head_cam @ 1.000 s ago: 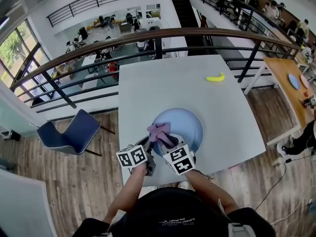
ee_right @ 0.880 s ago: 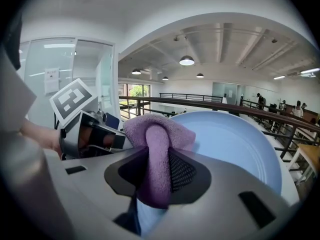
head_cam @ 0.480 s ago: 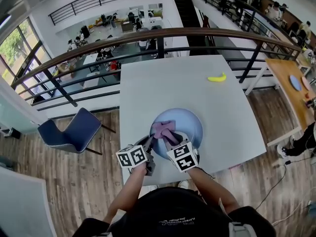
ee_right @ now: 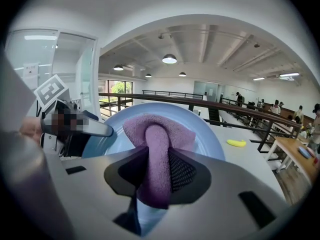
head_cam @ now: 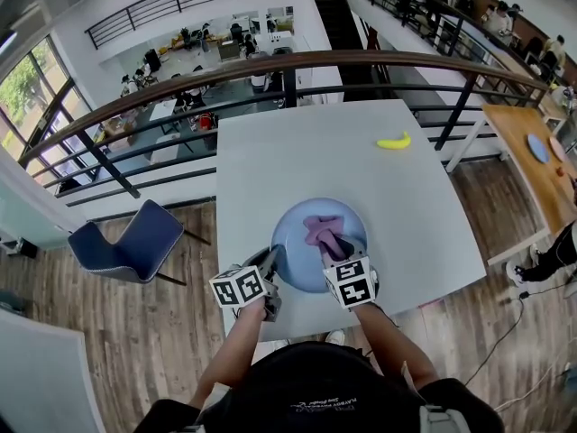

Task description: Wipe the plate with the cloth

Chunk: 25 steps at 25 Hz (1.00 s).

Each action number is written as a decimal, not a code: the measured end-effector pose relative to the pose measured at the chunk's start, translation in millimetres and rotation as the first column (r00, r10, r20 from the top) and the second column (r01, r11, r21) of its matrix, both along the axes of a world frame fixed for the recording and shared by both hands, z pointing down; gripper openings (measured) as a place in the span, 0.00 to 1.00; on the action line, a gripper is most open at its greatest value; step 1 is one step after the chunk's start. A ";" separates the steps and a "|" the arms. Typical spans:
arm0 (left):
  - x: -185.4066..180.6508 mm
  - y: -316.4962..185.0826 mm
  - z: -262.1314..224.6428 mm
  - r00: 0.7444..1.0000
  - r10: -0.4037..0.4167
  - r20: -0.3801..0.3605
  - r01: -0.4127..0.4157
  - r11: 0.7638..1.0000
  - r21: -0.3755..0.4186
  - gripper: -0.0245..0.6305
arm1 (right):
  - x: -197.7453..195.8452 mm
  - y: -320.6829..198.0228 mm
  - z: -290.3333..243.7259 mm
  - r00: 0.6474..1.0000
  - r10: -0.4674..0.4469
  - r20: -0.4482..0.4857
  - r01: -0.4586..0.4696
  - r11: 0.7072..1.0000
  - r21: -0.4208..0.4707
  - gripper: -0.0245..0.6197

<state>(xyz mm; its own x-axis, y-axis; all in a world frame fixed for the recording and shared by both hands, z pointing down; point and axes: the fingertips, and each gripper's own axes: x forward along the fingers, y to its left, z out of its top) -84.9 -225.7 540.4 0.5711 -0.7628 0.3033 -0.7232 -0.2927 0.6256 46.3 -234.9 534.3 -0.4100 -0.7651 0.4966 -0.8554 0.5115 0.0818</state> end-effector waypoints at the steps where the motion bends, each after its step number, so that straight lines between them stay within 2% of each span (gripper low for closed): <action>1: -0.3 -0.5 0.2 1.000 0.000 -0.001 0.000 1.000 0.001 0.10 | 4.8 -1.4 0.9 1.000 0.015 -0.004 -0.015 1.000 0.001 0.21; 9: -4.1 -6.7 -1.5 1.000 -0.009 -0.003 0.009 1.000 0.009 0.10 | 39.2 -17.1 -1.6 0.996 0.084 -0.033 -0.083 0.996 0.026 0.21; 15: -6.9 -11.1 -5.8 1.000 -0.021 0.003 0.020 1.000 0.017 0.10 | 38.6 -19.5 -6.4 0.996 0.091 -0.025 -0.090 0.995 0.030 0.21; 18: -10.0 -14.9 -5.0 0.999 -0.035 0.012 0.034 0.999 0.026 0.10 | 24.9 -17.3 -14.7 0.997 0.065 0.032 -0.067 0.997 0.038 0.21; 22: -11.0 -17.5 -8.9 0.999 -0.042 0.010 0.041 0.998 0.038 0.09 | -12.0 -4.2 -32.4 0.992 -0.017 0.127 0.011 0.999 0.051 0.21; 25: -11.2 -17.0 -11.7 0.999 -0.042 0.017 0.041 0.998 0.043 0.09 | -39.6 7.6 -36.5 0.986 -0.078 0.147 0.073 0.996 0.043 0.21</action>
<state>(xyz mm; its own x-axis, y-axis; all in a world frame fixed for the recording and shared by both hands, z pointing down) -96.1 -242.8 528.7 0.5335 -0.7980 0.2801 -0.7461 -0.2880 0.6004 6.7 -227.3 497.8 -0.5345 -0.7459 0.3974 -0.8184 0.5742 -0.0231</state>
